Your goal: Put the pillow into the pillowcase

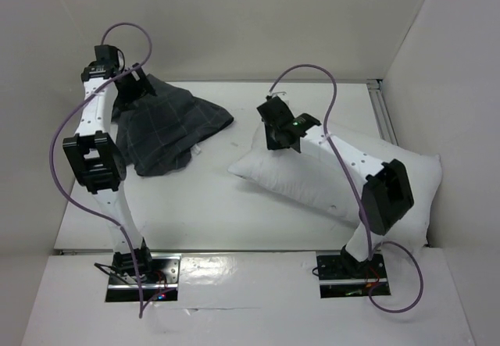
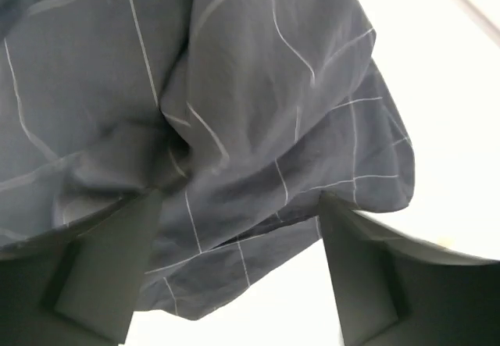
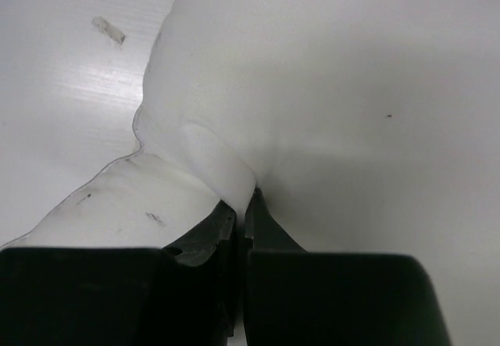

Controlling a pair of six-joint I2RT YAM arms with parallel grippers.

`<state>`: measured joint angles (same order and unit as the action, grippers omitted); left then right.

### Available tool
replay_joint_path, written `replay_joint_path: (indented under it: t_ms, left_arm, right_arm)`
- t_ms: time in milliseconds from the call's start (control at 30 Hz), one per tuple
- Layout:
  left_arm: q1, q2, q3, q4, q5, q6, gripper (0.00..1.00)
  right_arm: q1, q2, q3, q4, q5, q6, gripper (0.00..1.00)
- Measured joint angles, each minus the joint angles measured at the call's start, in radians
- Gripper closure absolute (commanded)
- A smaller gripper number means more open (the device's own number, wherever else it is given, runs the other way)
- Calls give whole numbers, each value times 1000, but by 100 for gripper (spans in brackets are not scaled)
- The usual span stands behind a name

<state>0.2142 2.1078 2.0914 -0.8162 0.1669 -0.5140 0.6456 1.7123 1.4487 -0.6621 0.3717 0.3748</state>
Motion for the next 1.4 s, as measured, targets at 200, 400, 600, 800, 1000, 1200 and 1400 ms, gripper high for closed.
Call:
replay_joint_path:
  t_ms: [200, 400, 600, 800, 1000, 1200, 1400]
  left_arm:
    - [-123, -20, -13, -60, -170, 78, 4]
    - [-316, -166, -235, -51, -229, 125, 6]
    - [-384, -163, -369, -43, -245, 128, 0]
    - [-370, -129, -475, -40, -297, 89, 12]
    - [-332, -106, -529, -7, -269, 60, 45]
    - [-266, -107, -529, 7, -198, 40, 100]
    - [-264, -230, -442, -45, -99, 65, 100]
  right_arm:
    - [-3, -121, -67, -20, -83, -2, 21]
    - [1, -132, -5, -32, -134, -19, 6]
    - [0, -33, 184, -23, -196, -27, 5]
    - [-5, 103, 280, -8, -259, -34, 5]
    - [-5, 156, 289, -10, -299, -43, 6]
    - [-14, 159, 334, -10, -319, -56, 9]
    - [-16, 241, 489, -12, -356, -76, 7]
